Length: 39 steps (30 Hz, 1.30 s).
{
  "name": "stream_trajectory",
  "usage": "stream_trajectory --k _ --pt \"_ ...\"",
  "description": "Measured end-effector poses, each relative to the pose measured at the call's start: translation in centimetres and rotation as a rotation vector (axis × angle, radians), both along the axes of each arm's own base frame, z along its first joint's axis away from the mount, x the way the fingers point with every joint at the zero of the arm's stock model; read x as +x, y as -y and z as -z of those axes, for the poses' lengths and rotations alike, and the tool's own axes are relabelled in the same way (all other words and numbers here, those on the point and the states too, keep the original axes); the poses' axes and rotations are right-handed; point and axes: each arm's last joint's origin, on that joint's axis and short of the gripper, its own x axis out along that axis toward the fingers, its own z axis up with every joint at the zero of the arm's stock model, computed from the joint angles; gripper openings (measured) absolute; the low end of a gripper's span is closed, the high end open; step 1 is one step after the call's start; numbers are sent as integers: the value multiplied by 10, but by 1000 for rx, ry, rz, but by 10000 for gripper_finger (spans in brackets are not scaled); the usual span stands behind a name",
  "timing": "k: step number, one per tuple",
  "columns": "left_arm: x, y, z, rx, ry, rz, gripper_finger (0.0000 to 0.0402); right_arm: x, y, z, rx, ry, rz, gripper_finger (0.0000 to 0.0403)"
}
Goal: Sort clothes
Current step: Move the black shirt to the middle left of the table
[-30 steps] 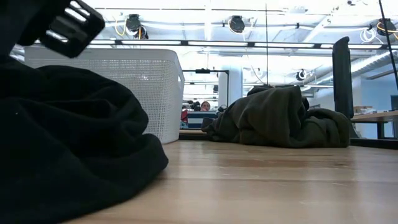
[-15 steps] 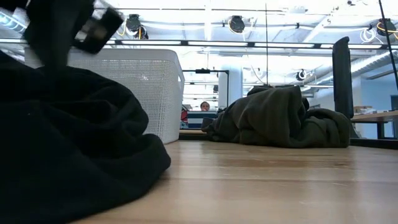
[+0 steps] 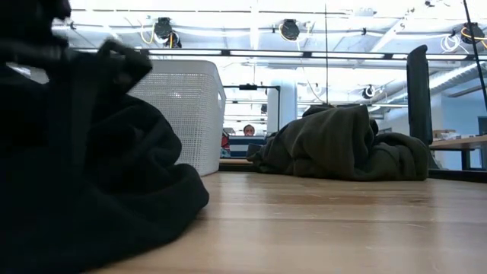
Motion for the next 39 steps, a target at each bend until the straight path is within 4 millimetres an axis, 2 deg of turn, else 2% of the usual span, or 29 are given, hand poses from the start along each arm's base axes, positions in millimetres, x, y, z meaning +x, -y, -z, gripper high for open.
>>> stream_trajectory --k 3,7,11,14,16,22,28,32,36,39 --pt "1 -2 12 30 -54 -3 237 0 0 0 6 2 4 214" --pt "1 -6 14 45 -84 -17 210 -2 -2 0 19 6 4 214" --pt "0 -10 6 112 -55 -50 127 -2 -3 0 22 7 4 214" --pt "6 -10 -15 166 26 -93 40 -2 -3 0 19 6 5 214" --pt "9 -10 -30 206 67 -121 14 -2 -2 0 18 4 5 214" --pt "13 -9 -87 415 177 -152 6 -3 -3 0 17 3 5 214" --pt "-3 -29 -134 663 97 -308 3 -5 -5 1 19 1 -3 214" --pt "-23 -48 -141 737 -77 -440 2 -6 -6 1 19 -1 -10 214" --pt "-31 -55 -134 592 -213 -453 2 -7 -7 1 17 -2 -15 214" --pt "-38 -61 -122 604 -300 -521 1 -8 -9 1 18 -1 -18 214"
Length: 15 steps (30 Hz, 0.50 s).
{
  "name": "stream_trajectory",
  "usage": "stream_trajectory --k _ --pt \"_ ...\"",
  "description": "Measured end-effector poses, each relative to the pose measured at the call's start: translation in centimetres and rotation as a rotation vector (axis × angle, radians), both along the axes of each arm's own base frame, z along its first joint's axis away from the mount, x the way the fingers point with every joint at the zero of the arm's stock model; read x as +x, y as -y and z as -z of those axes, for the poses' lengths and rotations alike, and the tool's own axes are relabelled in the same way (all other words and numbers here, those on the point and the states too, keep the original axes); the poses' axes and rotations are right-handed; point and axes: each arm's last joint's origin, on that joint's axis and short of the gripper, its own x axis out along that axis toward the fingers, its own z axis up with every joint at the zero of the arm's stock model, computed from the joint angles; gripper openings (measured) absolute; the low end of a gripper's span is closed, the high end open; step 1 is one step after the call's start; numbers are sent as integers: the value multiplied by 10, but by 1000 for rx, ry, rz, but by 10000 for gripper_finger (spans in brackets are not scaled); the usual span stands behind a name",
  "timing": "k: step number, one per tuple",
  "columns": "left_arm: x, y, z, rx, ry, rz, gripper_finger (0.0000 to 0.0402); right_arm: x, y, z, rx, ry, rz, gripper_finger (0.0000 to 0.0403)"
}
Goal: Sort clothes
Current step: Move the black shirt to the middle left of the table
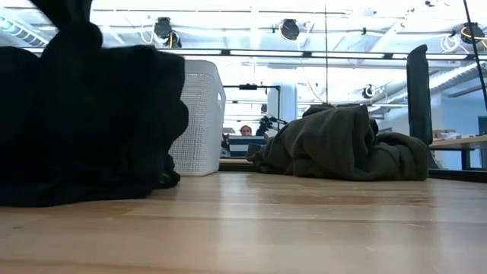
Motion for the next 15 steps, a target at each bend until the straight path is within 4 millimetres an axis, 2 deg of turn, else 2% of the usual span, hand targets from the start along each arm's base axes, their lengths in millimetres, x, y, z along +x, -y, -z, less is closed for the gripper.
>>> stream_trajectory --k 4,11,15 --pt "-9 -11 21 -6 -42 -94 1 -1 0 0 -2 -2 -2 215" --pt "-29 -37 68 58 -305 -162 4 0 -1 1 -1 -2 1 215" --pt "-36 -54 80 54 -300 -178 5 1 -2 3 -7 -5 2 215"
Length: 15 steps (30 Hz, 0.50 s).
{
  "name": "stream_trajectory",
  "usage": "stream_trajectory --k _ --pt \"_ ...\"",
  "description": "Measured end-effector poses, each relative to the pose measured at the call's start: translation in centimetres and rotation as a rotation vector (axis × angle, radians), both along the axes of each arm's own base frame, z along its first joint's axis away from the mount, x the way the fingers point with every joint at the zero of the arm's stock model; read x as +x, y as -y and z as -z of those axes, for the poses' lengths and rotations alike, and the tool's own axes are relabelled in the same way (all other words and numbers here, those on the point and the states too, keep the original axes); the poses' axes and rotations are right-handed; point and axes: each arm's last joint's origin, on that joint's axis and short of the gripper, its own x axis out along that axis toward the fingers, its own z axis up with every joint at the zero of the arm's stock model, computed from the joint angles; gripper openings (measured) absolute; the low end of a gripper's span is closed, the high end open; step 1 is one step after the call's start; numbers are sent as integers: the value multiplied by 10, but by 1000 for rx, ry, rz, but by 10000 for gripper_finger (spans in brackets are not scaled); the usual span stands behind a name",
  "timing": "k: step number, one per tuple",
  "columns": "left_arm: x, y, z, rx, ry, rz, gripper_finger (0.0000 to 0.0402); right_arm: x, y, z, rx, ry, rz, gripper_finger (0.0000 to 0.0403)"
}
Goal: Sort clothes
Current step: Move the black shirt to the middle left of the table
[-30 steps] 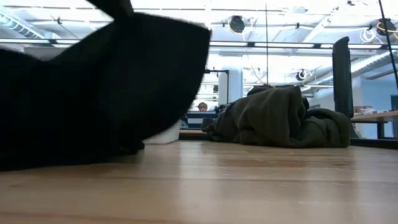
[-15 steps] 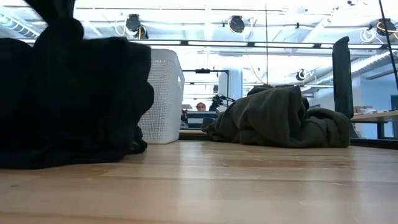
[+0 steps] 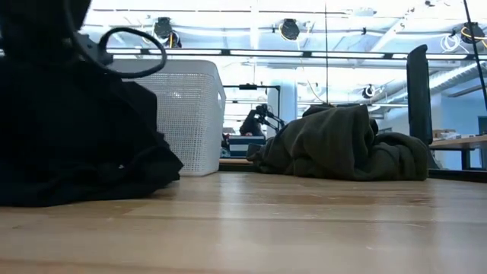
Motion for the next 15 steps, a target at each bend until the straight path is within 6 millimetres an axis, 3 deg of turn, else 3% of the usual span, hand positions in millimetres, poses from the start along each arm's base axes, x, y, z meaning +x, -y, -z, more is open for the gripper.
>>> stream_trajectory --k 4,9,15 --pt "-9 -21 -2 -55 113 -60 6 2 -2 3 -8 -9 -4 215" --pt "-33 -52 -17 -81 256 -267 7 1 -1 4 -15 -18 -4 215" --pt "-52 -62 -32 -143 410 -426 8 1 0 5 -32 -31 0 215"
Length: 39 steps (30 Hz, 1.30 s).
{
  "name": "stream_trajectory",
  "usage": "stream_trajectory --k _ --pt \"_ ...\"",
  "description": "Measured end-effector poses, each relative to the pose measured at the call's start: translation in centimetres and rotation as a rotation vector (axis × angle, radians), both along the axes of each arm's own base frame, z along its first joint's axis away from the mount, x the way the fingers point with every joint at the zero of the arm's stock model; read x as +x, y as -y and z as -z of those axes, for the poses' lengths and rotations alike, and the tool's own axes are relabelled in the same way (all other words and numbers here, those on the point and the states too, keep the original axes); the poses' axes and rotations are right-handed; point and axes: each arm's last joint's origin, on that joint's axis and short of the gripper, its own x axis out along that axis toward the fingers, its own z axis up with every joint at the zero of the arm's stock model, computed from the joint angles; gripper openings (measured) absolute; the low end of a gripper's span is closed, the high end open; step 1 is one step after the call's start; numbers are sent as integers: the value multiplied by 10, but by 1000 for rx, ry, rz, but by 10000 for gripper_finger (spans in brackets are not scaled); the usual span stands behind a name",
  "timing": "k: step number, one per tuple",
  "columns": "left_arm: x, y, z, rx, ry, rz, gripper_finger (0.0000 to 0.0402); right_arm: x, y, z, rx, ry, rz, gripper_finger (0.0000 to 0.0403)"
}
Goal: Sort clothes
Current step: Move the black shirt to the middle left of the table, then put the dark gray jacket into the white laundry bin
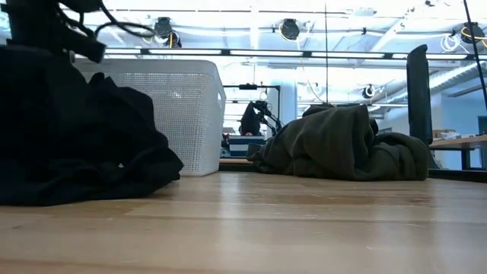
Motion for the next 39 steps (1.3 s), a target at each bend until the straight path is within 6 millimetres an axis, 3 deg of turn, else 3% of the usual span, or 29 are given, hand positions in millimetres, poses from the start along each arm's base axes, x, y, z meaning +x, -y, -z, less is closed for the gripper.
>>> stream_trajectory --k 5,14,20,28,31,36,39 --pt "0 6 -3 -62 60 40 21 0 1 0 -3 0 1 215" --pt "-4 20 -3 -233 17 106 102 0 1 0 -6 -3 0 215" --pt "-6 23 -25 -250 110 148 130 0 1 0 -9 -6 0 215" --pt "-24 12 -89 -249 454 121 132 0 1 0 -6 -4 2 215" --pt "-22 11 -104 -265 682 115 132 0 1 1 5 2 8 215" --pt "-1 37 -116 -301 1062 393 132 4 3 26 -28 -48 41 215" --pt "13 60 -109 -287 1210 574 132 8 17 48 -45 -105 132 215"
